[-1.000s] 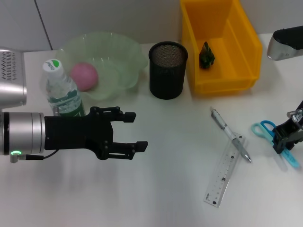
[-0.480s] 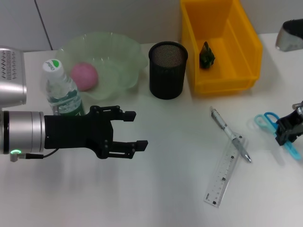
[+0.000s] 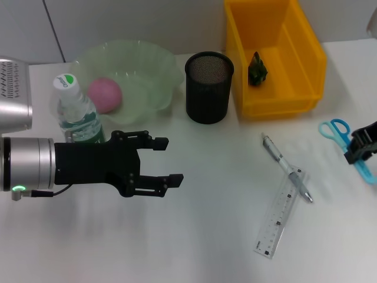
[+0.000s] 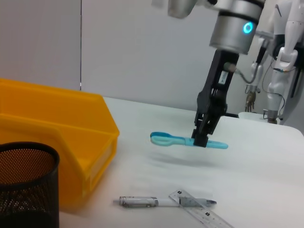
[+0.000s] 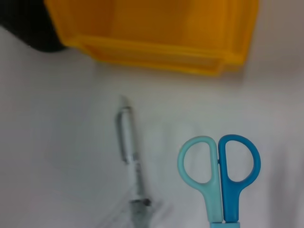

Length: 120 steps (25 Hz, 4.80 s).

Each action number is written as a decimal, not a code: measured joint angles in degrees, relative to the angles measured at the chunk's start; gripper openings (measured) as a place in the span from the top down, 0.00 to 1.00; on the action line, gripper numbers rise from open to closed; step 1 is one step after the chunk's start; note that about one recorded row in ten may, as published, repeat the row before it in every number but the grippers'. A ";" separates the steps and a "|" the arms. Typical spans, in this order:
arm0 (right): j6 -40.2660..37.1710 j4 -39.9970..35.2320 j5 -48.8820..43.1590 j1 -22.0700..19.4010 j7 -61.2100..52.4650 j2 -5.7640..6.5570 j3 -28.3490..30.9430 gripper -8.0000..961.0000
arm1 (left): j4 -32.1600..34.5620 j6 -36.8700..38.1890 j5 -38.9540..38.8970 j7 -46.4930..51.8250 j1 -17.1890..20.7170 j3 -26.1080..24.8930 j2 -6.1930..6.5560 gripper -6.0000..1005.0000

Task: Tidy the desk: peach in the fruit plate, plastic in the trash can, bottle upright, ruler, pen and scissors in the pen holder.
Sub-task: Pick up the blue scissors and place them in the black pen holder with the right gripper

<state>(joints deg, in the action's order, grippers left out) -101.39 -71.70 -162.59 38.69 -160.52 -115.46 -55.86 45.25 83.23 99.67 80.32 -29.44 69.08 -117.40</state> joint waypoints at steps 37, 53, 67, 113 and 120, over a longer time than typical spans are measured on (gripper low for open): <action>35.51 8.00 62.07 -10.57 56.42 -3.54 4.24 0.78 | -1.32 -0.68 -1.76 -3.02 0.48 -0.68 -1.14 0.19; 38.25 35.85 81.97 -4.06 85.38 -3.53 4.07 0.77 | -12.45 -2.93 -10.16 -14.02 1.60 0.14 -1.35 0.19; 46.59 50.65 84.09 3.23 98.89 -4.11 4.12 0.77 | -13.92 -2.91 -10.13 -16.33 2.56 0.18 -1.34 0.19; 49.89 54.39 87.80 4.68 102.25 -4.16 1.54 0.77 | -14.14 -3.08 -10.37 -16.38 2.19 0.18 -1.16 0.19; 49.89 54.57 87.80 4.64 102.25 -4.16 1.54 0.77 | -14.14 -3.07 -10.37 -16.40 2.23 0.18 -1.16 0.19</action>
<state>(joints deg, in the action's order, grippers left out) -51.51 -17.13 -74.79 43.33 -58.27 -119.62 -54.32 31.12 80.16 89.30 63.92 -27.21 69.26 -118.56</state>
